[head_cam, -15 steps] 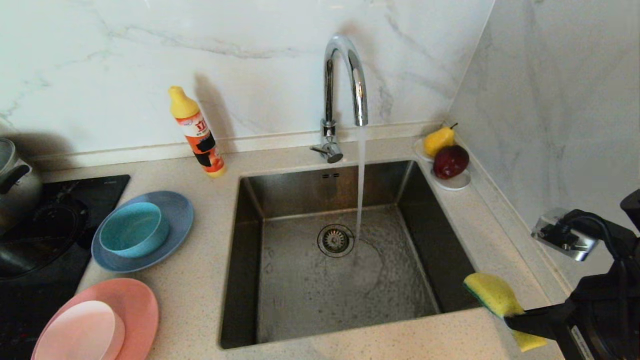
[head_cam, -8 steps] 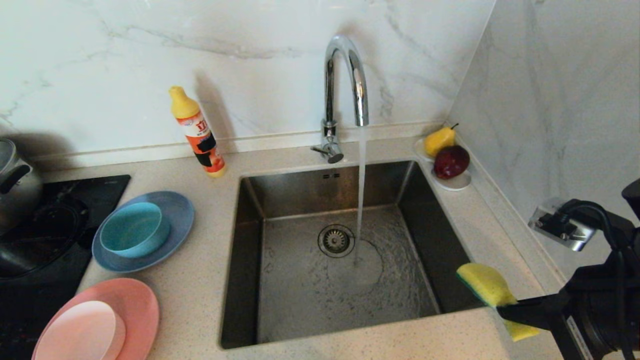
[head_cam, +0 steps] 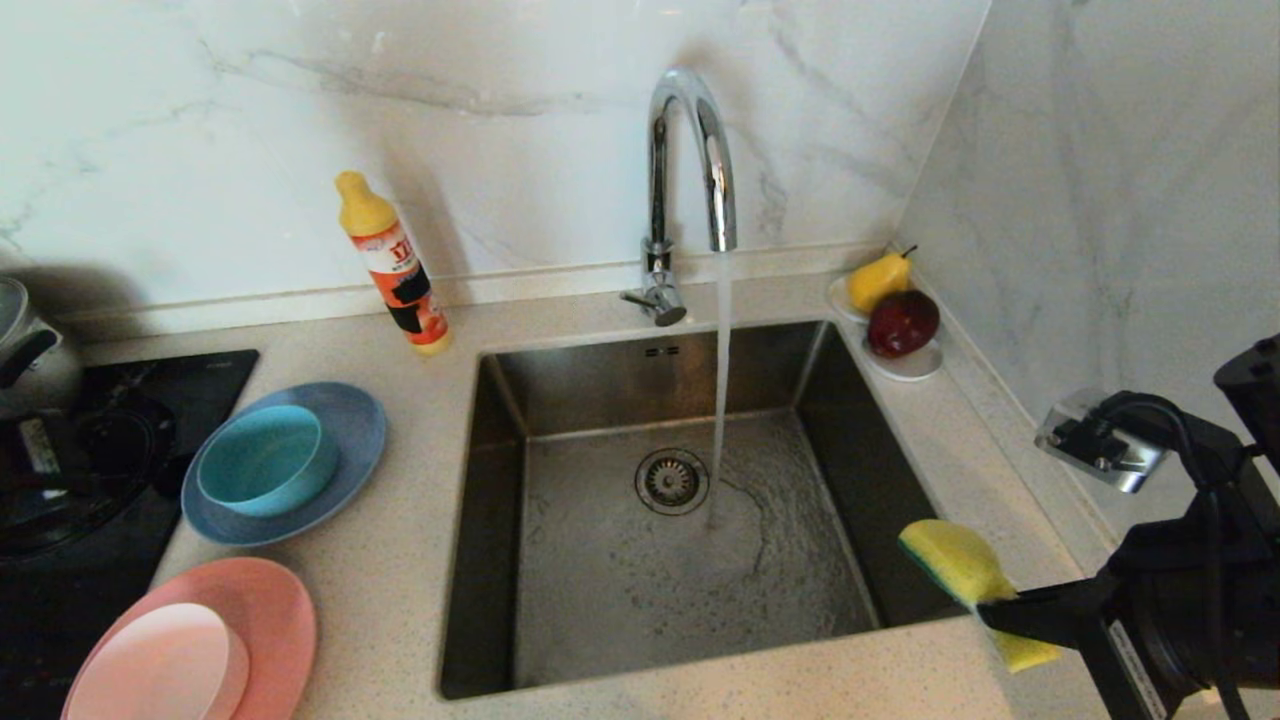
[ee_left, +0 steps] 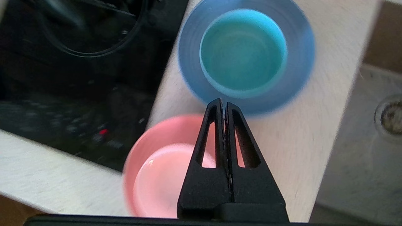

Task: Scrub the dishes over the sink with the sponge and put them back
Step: Pick up a bowl and the sponge

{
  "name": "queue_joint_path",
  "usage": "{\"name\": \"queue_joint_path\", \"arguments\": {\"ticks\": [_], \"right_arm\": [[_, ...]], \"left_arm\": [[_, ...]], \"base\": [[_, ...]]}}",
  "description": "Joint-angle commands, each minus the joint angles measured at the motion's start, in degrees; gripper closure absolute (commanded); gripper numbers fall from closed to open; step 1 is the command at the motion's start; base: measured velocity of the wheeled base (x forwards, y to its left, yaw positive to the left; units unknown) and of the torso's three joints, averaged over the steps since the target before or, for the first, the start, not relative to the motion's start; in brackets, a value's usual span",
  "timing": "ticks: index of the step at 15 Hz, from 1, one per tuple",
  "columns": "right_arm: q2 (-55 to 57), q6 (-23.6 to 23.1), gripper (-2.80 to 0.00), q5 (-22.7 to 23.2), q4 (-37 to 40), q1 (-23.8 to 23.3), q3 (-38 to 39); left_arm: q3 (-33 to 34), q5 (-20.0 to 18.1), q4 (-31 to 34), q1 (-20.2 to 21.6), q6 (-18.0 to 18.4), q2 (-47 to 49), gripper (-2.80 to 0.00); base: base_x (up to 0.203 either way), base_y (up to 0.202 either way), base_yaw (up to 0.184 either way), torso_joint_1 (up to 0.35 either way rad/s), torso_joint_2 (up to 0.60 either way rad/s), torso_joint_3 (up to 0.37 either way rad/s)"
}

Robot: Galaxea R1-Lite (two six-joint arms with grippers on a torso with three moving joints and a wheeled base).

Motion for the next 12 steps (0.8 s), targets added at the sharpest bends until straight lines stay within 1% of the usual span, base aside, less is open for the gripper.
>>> {"name": "queue_joint_path", "arguments": {"ticks": [1,3,6,7,8,9,12], "right_arm": [[1.67,0.05,0.00,-0.09,-2.02,0.01,-0.26],[2.92,0.19,0.00,-0.02,-3.13,0.01,-0.42],[3.28,0.43,0.00,0.07,-3.14,0.43,-0.03],[3.03,0.45,0.00,-0.17,-3.03,1.32,-0.01],[3.11,0.44,0.00,-0.20,-2.97,1.33,-0.39],[3.17,0.34,0.00,-0.20,-3.05,1.33,-0.53],[4.35,0.61,0.00,-0.11,-3.14,1.08,-0.44]], "left_arm": [[-5.79,-2.42,0.26,4.85,-1.63,14.25,0.00],[-9.34,-3.74,0.46,7.94,-3.49,20.68,0.00],[-11.76,-8.02,0.51,11.08,-5.49,27.01,0.00],[-12.22,-9.40,0.49,11.93,-6.93,28.47,-0.55],[-12.38,-10.41,0.46,12.23,-9.36,29.38,-2.80],[-12.67,-11.52,0.21,12.28,-10.75,29.65,-2.80],[-14.10,-13.53,0.24,12.28,-11.03,29.89,-2.80]], "base": [[0.000,0.000,0.000,0.000,0.00,0.000],[0.000,0.000,0.000,0.000,0.00,0.000],[0.000,0.000,0.000,0.000,0.00,0.000],[0.000,0.000,0.000,0.000,0.00,0.000],[0.000,0.000,0.000,0.000,0.00,0.000],[0.000,0.000,0.000,0.000,0.00,0.000],[0.000,0.000,0.000,0.000,0.00,0.000]]}}
